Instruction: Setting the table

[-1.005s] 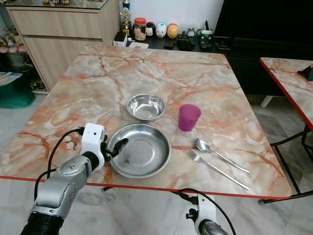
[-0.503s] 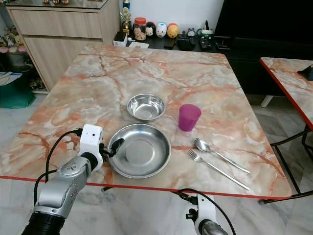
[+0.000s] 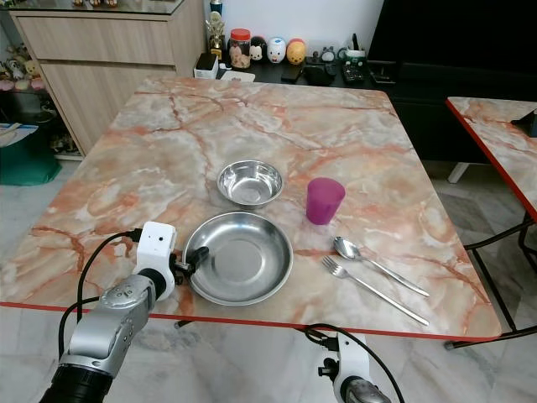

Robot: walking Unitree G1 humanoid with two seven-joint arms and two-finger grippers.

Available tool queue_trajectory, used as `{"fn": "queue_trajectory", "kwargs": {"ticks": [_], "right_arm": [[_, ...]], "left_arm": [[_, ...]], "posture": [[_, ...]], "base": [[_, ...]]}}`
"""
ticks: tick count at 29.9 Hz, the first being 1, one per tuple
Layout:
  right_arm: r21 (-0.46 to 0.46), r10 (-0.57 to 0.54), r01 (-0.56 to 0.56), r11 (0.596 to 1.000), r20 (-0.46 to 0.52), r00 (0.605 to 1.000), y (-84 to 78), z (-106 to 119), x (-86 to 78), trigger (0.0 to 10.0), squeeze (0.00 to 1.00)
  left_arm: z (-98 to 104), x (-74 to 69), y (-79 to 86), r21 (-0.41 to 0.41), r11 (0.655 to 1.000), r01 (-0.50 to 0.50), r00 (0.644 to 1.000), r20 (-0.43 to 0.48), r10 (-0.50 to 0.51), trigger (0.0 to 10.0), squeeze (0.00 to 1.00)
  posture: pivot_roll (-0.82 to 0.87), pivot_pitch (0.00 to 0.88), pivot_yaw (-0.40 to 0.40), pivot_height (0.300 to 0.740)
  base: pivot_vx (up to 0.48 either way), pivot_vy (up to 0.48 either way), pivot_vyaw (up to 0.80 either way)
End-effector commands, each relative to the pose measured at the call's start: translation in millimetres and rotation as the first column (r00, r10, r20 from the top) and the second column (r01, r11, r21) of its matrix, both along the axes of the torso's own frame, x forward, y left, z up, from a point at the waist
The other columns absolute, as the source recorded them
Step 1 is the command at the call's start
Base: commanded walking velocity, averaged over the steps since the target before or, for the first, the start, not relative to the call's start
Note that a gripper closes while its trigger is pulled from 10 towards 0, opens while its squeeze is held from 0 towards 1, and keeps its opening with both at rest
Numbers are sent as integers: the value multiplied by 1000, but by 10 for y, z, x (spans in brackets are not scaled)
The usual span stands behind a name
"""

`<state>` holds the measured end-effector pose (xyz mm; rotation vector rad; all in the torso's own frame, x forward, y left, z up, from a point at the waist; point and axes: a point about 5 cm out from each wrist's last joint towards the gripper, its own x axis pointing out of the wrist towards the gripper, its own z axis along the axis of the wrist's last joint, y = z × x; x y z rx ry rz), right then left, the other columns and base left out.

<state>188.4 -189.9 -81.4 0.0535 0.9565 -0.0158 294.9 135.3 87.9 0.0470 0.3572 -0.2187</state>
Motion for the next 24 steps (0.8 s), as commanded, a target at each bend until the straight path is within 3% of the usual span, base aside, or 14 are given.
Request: {"fn": "queue_trajectory", "kwargs": {"ticks": [1, 5, 6, 8, 24], "right_arm": [[-7, 4, -4, 1000, 0, 1000, -34, 11, 13, 10000, 0], [-9, 10, -10, 1000, 0, 1000, -34, 11, 13, 10000, 0], [-9, 10, -10, 1000, 0, 1000, -34, 11, 14, 10000, 0], [-10, 12, -12, 1000, -1, 1000, -33, 12, 14, 10000, 0], [-7, 19, -19, 1000, -2, 1000, -24, 12, 17, 10000, 0]], "left_arm": [[-14, 0, 2, 11, 1000, 3, 1000, -8, -3, 10000, 0], [-43, -8, -4, 18, 1000, 8, 1000, -19, -8, 10000, 0], [-44, -8, -6, 18, 1000, 11, 1000, -20, -10, 4275, 0], [-37, -13, -22, 12, 1000, 24, 1000, -18, -23, 0, 0], [-23, -13, -55, 18, 997, 69, 997, -21, -69, 0, 0]], "posture": [[141, 0, -65, 740], [138, 0, -64, 740], [140, 0, -65, 740], [140, 0, -65, 740], [142, 0, -61, 740]], "base": [[0, 0, 0], [0, 0, 0], [0, 0, 0], [0, 0, 0], [0, 0, 0]]}}
